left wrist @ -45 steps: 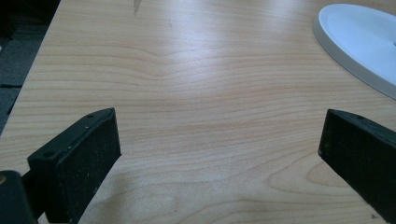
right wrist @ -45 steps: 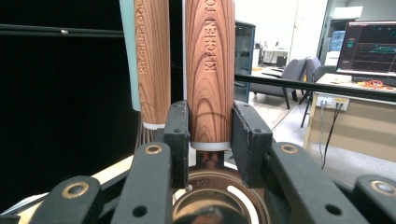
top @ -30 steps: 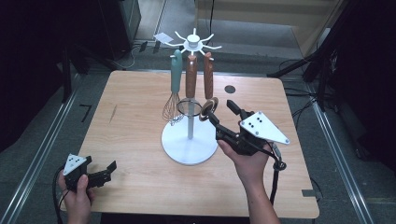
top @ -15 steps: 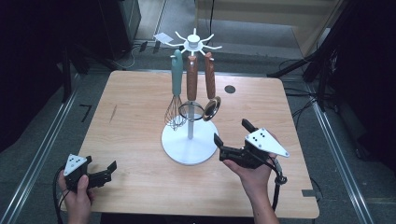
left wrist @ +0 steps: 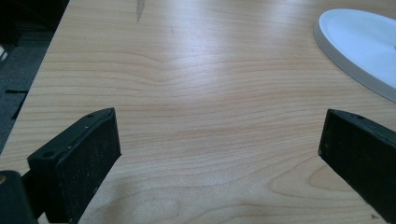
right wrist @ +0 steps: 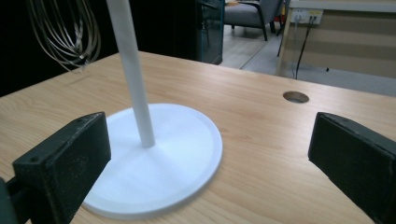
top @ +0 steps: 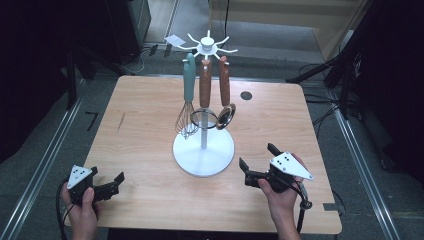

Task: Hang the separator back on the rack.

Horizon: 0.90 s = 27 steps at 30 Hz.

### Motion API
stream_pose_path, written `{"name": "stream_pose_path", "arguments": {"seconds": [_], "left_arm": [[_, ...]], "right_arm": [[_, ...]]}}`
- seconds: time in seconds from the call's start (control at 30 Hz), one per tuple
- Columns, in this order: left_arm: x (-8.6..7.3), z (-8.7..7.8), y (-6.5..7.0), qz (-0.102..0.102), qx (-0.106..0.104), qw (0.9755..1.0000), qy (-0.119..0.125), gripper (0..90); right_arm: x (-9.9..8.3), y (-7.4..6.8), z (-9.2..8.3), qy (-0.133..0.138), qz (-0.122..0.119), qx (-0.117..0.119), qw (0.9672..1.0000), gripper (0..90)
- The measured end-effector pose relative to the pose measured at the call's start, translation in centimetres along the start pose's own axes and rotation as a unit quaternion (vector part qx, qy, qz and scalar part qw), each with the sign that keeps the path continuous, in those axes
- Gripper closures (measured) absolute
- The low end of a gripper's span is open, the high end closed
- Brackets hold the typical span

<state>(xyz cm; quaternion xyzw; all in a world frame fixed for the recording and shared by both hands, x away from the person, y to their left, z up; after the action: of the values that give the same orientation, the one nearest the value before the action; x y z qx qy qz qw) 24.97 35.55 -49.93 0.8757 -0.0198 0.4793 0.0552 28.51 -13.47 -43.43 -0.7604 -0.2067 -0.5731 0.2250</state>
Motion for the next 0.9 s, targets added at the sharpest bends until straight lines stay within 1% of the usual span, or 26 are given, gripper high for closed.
{"name": "stream_pose_path", "arguments": {"seconds": [0.03,0.07,0.13,0.17,0.2,0.23,0.37,0.47,0.53,0.57,0.7,0.8,0.9], "left_arm": [[0.0,0.0,0.0,0.0,0.0,1.0,0.001,0.0],[0.0,0.0,0.0,0.0,0.0,1.0,0.001,0.0],[0.0,0.0,0.0,0.0,0.001,1.0,0.001,0.0],[0.0,0.0,0.0,0.001,0.001,1.0,0.001,0.0],[0.0,0.0,0.0,0.001,0.001,1.0,0.001,0.0],[0.0,0.0,0.0,0.001,0.001,1.0,0.001,0.0],[0.0,0.0,0.0,0.002,0.002,1.0,0.001,0.0],[0.0,0.0,0.0,0.003,0.001,1.0,0.0,0.0],[0.0,0.0,0.0,0.002,0.001,1.0,0.0,0.0],[0.0,0.0,0.1,0.003,0.002,1.0,0.0,0.0],[0.0,0.0,0.0,0.003,0.001,1.0,0.0,0.0],[0.0,0.0,0.1,0.004,0.001,1.0,0.001,0.0],[0.0,0.0,0.1,0.004,0.002,1.0,0.001,0.0]], "right_arm": [[0.0,0.0,0.0,0.0,0.0,0.0,1.0,0.0],[-0.5,0.4,-0.3,0.001,0.0,-0.007,1.0,0.0],[-0.7,0.5,-0.4,0.002,0.001,-0.01,1.0,0.0],[-1.1,0.9,-0.7,0.004,0.004,-0.012,0.9999,0.0],[-1.1,0.9,-0.7,0.004,0.004,-0.012,0.9999,0.0],[-1.5,1.3,-1.0,0.003,0.007,-0.017,0.9998,0.0],[-2.1,1.9,-1.4,-0.003,0.011,-0.019,0.9998,0.0],[-2.9,2.6,-1.9,-0.004,0.022,-0.022,0.9995,0.0],[-3.4,2.9,-2.3,-0.009,0.019,-0.028,0.9994,0.0],[-3.6,3.1,-2.5,-0.008,0.022,-0.029,0.9993,0.0],[-4.4,3.8,-3.0,-0.021,0.02,-0.034,0.999,0.0],[-5.0,4.5,-3.5,-0.032,0.016,-0.048,0.9982,0.0],[-5.8,5.5,-4.2,-0.043,0.02,-0.056,0.9973,0.0]]}}
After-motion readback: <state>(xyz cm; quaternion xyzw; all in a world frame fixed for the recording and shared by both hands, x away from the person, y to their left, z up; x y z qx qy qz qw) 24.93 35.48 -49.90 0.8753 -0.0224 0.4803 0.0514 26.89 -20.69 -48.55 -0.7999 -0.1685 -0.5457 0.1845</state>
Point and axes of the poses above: each handheld gripper's, and its own axes: z roughly forward along the jaws, x roughly out of its top, y roughly to its right, the point moved 3 cm from there along z, roughly forward along the jaws, and after that the axes turned 6 degrees about x, right-handed, at the moved point
